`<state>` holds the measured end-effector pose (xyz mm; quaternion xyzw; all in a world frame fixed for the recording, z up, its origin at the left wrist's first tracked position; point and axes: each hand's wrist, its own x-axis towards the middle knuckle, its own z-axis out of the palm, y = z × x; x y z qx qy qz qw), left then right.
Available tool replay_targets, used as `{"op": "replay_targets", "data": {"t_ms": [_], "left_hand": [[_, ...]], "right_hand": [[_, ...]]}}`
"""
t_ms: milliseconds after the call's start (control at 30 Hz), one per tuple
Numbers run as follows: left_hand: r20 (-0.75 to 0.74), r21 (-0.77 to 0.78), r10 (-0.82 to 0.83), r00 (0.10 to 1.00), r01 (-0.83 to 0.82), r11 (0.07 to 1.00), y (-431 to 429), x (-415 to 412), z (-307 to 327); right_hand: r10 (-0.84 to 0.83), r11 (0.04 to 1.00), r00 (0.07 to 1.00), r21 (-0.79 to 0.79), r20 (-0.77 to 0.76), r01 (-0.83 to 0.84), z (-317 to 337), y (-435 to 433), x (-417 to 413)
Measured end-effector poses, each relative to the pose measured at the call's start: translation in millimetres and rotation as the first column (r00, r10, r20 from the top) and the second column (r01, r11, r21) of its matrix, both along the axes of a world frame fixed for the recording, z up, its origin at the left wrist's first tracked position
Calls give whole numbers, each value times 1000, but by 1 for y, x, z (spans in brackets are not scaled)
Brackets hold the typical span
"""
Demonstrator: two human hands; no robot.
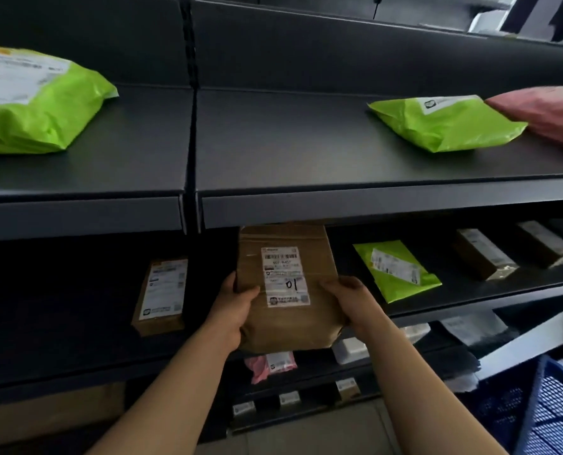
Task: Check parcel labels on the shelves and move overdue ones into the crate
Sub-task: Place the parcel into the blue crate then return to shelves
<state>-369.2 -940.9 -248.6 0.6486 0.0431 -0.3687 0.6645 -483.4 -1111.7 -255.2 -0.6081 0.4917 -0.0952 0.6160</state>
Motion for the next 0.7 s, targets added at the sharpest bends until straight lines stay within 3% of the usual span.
{"op": "replay_targets", "data": {"t_ms": [267, 700], "left_hand": [[143, -40, 114, 983, -110, 993, 25, -57, -18], [180, -124, 192, 965, -172, 977, 43, -111, -31]], "right_hand": [[-31, 985, 982, 175, 185, -2, -9, 15, -44], [-9, 992, 962, 125, 272, -26, -23, 34, -84]]}}
